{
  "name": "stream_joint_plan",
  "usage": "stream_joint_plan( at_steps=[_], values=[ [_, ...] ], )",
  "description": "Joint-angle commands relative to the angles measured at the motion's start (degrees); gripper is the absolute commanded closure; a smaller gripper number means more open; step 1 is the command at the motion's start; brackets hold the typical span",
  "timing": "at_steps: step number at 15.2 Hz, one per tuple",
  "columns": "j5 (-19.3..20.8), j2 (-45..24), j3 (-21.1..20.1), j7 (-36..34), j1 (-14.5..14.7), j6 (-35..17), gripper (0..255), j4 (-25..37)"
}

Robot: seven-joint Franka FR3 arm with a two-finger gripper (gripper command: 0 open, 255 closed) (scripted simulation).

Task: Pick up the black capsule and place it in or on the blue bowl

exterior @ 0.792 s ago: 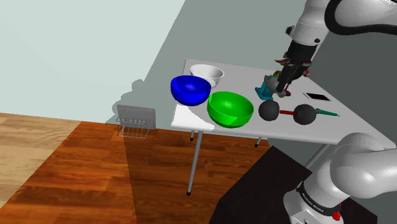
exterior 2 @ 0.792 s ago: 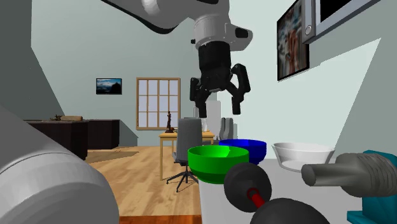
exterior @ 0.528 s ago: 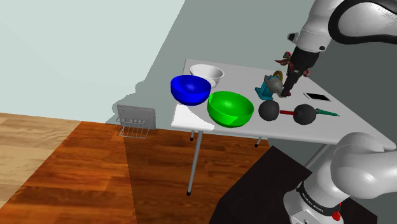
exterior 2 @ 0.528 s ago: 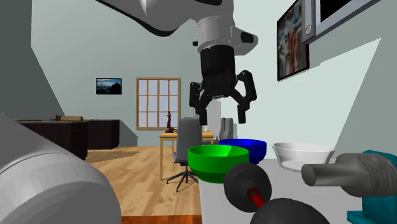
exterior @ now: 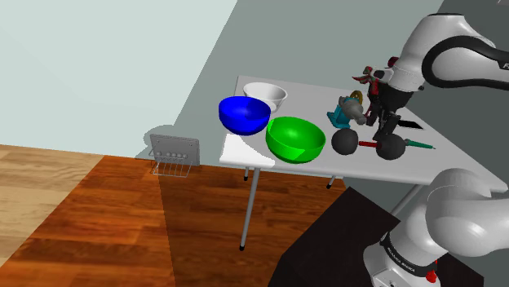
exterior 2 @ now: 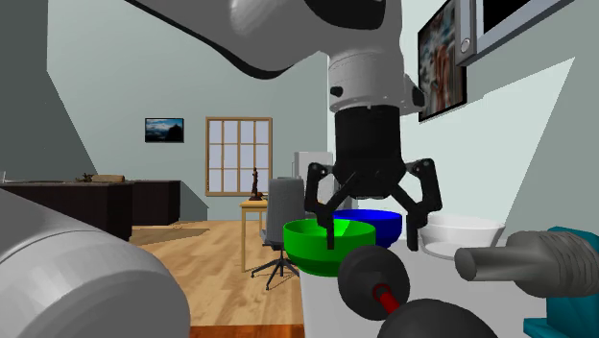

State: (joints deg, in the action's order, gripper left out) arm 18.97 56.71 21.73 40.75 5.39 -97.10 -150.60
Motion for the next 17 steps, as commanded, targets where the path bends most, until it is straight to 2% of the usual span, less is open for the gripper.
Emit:
stream_joint_plan(
  at_steps=[1,2,3,10,17],
  values=[
    [3.4,0.4,5.0,8.1,0.7,-2.1,0,-1.8],
    [5.0,0.1,7.5,11.8,1.2,-3.2,0,-2.2],
    [5.5,-0.1,8.3,13.0,1.4,-3.5,0,-2.3],
    [8.0,-1.0,10.9,12.6,0.6,-9.4,0,-7.4],
    [8.0,-1.0,10.9,12.6,0.6,-9.4,0,-7.4]
  ],
)
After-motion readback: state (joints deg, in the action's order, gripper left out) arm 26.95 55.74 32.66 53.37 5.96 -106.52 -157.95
